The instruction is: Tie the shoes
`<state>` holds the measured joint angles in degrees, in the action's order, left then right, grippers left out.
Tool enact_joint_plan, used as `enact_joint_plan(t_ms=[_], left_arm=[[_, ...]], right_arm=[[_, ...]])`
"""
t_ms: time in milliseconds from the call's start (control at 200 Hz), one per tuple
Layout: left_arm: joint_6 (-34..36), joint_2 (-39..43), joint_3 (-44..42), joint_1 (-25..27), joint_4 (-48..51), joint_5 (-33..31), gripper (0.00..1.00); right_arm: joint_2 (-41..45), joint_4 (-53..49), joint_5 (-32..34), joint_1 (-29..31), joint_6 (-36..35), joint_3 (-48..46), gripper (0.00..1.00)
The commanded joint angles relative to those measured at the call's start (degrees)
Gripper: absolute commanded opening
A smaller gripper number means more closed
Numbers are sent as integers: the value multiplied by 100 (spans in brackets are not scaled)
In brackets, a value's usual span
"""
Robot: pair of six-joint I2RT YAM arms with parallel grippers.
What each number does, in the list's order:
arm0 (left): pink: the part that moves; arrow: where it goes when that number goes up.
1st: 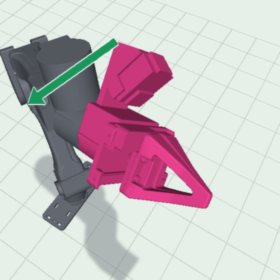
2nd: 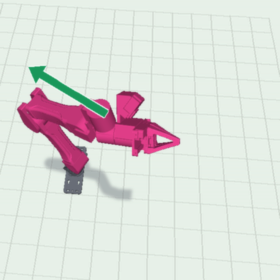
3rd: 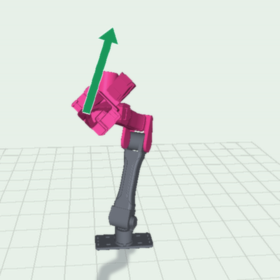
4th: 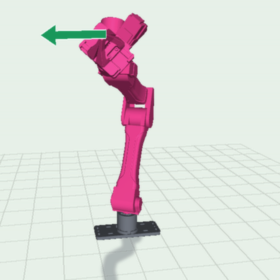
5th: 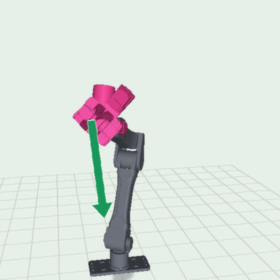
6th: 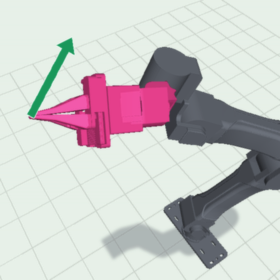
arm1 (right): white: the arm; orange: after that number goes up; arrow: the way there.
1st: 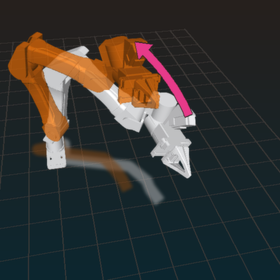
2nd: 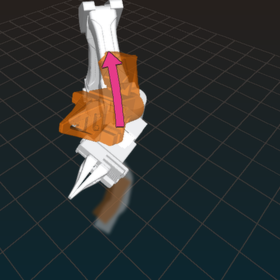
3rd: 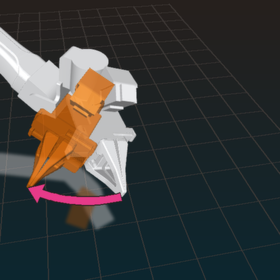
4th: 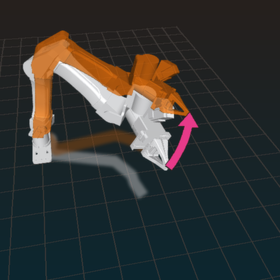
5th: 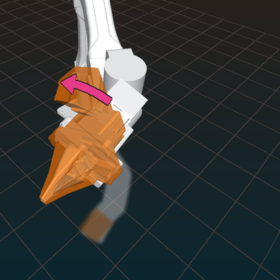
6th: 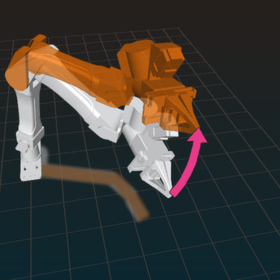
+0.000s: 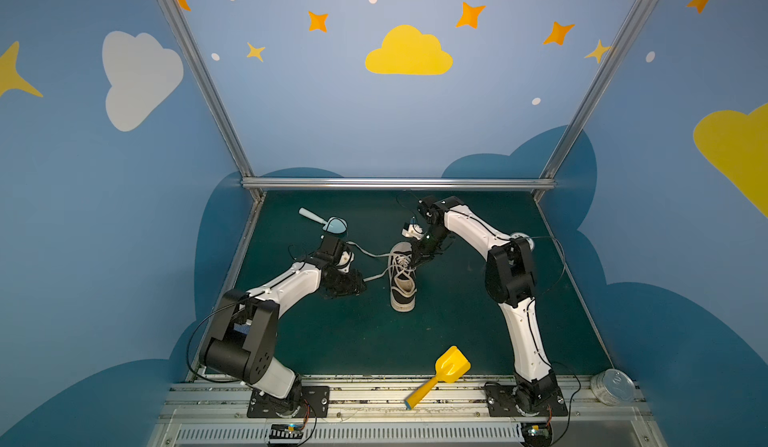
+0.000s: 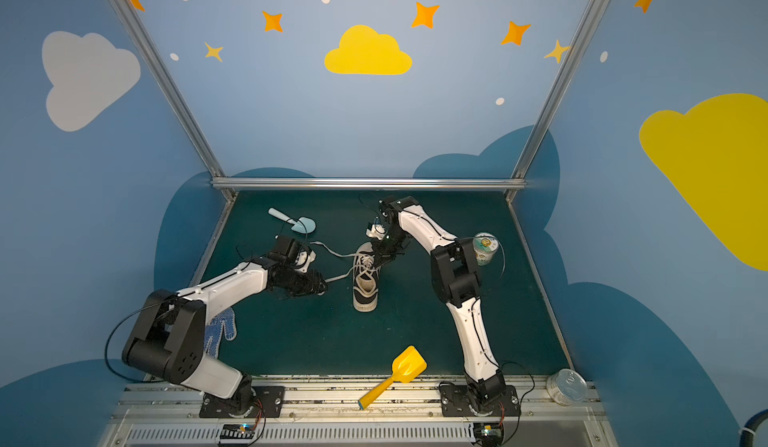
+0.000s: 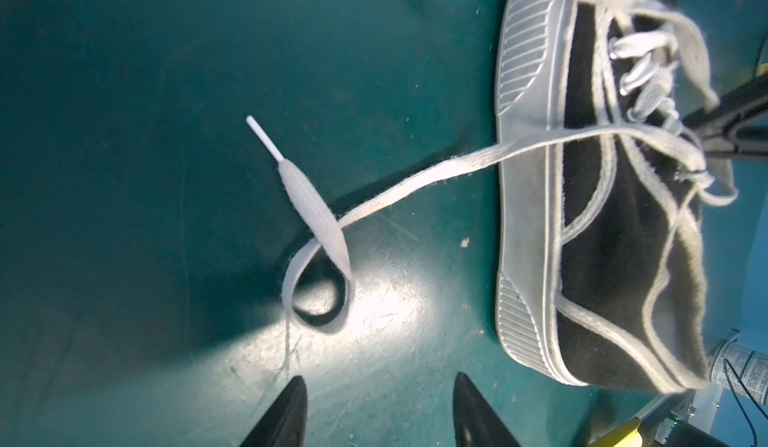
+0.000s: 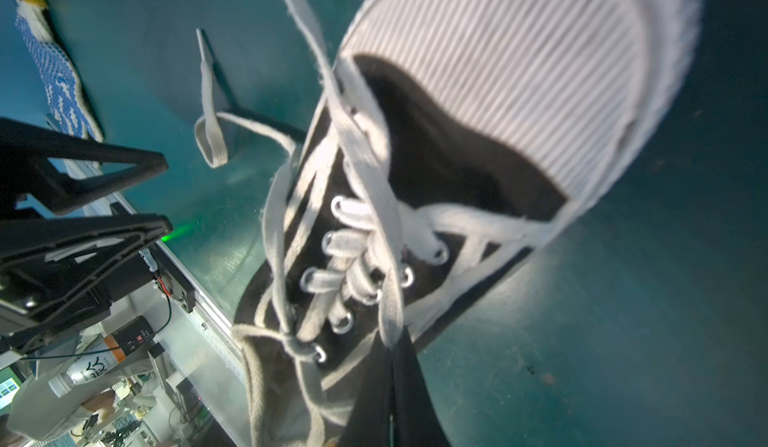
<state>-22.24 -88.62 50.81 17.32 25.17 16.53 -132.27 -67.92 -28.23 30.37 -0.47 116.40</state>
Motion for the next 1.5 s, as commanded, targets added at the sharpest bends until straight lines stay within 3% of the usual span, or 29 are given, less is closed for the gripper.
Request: enact_joint_plan(t_ms=[0,175,481,681,841,1031,1272,1497], left_arm=[[82,-43,114,16,-28,60,56],[131,-40,114,16,-42,52,56],[583,-56,321,39,158,-40,56],[1395,21,594,99,468,-274,57],[1627,-185,952,126,973,-855,56],[2101,-309,997,355,909,-1174,56],[1897,-996,1545,410,1386,-1521,54],[2320,-1166,1472,833,747,-1434,53]], right_arm=[[490,-43,-113,79,-120,-217,5],[706,76,-187,136,-120,-574,7],[558,-241,-12,75,31,-443,24],[829,-153,-221,10,156,-572,36],[1006,-68,-363,-59,252,-688,43],[1263,37,-497,-170,317,-836,46],[1505,83,-653,-324,319,-985,47],[1607,112,-722,-439,303,-988,47]])
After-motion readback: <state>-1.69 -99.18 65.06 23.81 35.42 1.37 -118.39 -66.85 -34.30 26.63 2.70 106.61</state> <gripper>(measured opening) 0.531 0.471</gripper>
